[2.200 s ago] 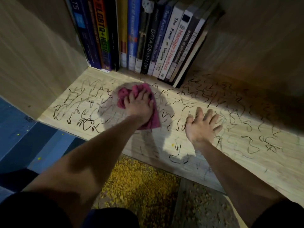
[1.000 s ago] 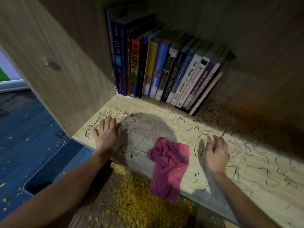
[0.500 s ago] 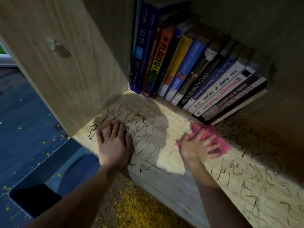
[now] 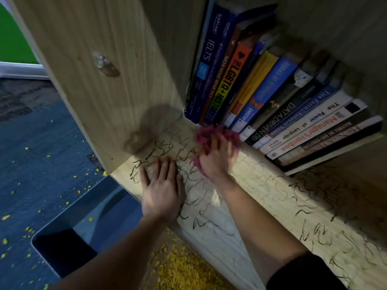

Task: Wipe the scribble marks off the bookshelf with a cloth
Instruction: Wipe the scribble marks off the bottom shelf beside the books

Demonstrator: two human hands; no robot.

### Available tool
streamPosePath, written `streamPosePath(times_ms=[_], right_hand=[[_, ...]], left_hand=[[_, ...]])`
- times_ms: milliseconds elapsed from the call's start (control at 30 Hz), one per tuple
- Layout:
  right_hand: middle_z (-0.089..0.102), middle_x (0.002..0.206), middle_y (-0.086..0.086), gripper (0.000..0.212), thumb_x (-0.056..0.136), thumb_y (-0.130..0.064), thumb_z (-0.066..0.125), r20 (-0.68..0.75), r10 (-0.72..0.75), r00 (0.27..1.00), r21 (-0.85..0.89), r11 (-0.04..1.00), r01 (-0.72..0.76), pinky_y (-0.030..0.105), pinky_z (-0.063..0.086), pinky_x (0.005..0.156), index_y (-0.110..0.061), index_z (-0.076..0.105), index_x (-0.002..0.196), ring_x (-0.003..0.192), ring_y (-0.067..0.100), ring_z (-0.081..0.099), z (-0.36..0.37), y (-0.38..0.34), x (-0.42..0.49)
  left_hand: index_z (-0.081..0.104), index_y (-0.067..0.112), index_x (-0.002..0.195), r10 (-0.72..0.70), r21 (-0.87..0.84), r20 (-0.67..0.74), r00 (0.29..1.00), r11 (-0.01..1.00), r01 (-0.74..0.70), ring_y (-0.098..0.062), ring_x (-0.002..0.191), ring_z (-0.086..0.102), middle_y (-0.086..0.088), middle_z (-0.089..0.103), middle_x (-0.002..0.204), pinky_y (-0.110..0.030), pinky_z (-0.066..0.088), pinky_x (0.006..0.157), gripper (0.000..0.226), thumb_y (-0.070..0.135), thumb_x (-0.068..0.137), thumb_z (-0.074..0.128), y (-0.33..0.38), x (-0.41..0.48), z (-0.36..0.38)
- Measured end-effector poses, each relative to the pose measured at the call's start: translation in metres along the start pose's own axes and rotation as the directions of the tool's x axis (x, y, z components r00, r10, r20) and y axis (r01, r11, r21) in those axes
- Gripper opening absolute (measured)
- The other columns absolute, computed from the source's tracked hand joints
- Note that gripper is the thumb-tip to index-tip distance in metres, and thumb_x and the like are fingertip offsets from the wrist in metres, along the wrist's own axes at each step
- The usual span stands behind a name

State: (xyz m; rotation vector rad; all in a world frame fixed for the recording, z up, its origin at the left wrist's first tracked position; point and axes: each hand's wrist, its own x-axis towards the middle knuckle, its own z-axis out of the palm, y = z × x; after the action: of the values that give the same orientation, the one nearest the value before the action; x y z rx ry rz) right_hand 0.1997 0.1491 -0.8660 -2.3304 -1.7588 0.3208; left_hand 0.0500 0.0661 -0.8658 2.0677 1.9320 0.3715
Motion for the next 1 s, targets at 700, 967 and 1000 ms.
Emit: streamPosePath(times_ms=[700, 967, 1000], right_hand=[[-0.018, 0.159, 0.003, 0.063, 0.088, -0.051, -0.013, 0.074, 0.244, 0.967, -0.221, 0.95, -0.223, 0.045, -0.008, 0.116, -0.031, -0.016, 0.148, 0.146, 0.023, -0.014, -0.022, 0.085, -0.126], [-0.028, 0.155, 0.004, 0.059, 0.099, -0.049, 0.004, 0.185, 0.239, 0.953, -0.212, 0.957, -0.199, 0.047, -0.011, 0.115, -0.028, -0.018, 0.15, 0.144, 0.024, -0.023, -0.032, 0.084, -0.122], [-0.027, 0.156, 0.004, 0.059, 0.099, -0.049, 0.005, 0.183, 0.242, 0.953, -0.205, 0.957, -0.203, 0.047, -0.011, 0.115, -0.028, -0.017, 0.15, 0.144, 0.024, -0.023, -0.032, 0.083, -0.121]], left_hand=[[0.04, 0.018, 0.137, 0.452, 0.239, 0.001, 0.892, 0.866, -0.439, -0.036, 0.141, 0.02, -0.017, 0.03, 0.151, -0.066, 0.015, 0.109, 0.062, 0.054, 0.087, 0.03, 0.008, 0.013, -0.001], [0.019, 0.04, 0.15, 0.493, 0.238, 0.32, 0.809, 0.785, -0.572, -0.023, 0.148, -0.003, -0.002, 0.007, 0.161, -0.05, -0.005, 0.116, 0.075, 0.072, 0.082, 0.01, 0.01, 0.111, -0.019], [0.019, 0.039, 0.15, 0.475, 0.267, 0.29, 0.831, 0.793, -0.547, -0.023, 0.147, 0.0, -0.002, 0.009, 0.161, -0.048, -0.001, 0.116, 0.082, 0.073, 0.077, 0.005, 0.0, 0.119, -0.022]])
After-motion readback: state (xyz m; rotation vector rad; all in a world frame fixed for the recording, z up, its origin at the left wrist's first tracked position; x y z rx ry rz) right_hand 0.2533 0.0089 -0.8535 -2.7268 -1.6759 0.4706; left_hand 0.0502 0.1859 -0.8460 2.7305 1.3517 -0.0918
